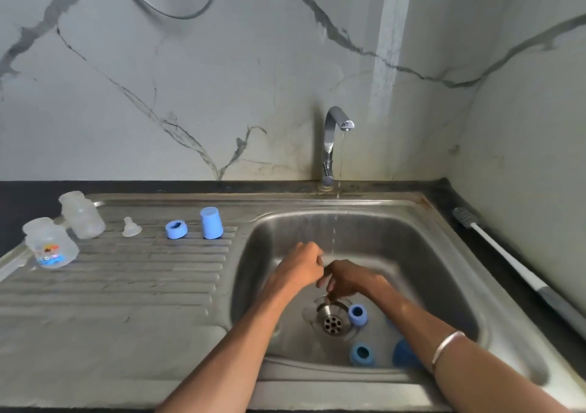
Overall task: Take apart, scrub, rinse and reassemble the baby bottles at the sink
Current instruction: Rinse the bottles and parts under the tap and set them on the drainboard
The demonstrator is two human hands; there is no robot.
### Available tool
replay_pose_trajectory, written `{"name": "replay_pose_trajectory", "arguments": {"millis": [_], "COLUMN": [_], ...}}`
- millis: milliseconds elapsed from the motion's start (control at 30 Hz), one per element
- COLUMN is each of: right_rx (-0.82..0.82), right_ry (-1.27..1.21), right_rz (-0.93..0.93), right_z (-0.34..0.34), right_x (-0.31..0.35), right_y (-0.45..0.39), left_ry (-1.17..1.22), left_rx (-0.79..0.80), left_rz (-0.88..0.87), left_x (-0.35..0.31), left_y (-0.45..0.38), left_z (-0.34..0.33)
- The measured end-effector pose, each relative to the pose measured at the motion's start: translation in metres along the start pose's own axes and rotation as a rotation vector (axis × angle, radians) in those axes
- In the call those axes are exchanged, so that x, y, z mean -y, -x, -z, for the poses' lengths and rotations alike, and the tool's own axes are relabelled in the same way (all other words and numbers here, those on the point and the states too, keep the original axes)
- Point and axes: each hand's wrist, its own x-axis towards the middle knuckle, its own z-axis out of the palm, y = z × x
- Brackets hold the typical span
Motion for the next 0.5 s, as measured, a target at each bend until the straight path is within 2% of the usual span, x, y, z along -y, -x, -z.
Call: {"name": "replay_pose_trajectory", "arguments": {"millis": [200, 300, 500], "right_rx": [0.041, 0.067, -0.024], "right_ry": [-0.021, 0.079, 0.091], "right_rz": [0.117, 0.124, 0.075], "right_z": [-0.02, -0.029, -0.032], "right_x": [0.011, 0.017, 0.015], "right_y": [-0.012, -0.018, -0.023], "left_ry": [0.049, 0.085, 0.102], "left_rx": [0.028, 0.013, -0.006], "left_rz": [0.011, 0.026, 0.028], "left_x": [0.011, 0.016, 0.019], "left_y": [-0.01, -0.012, -0.015], "left_z": [-0.005, -0.005, -0.007]}}
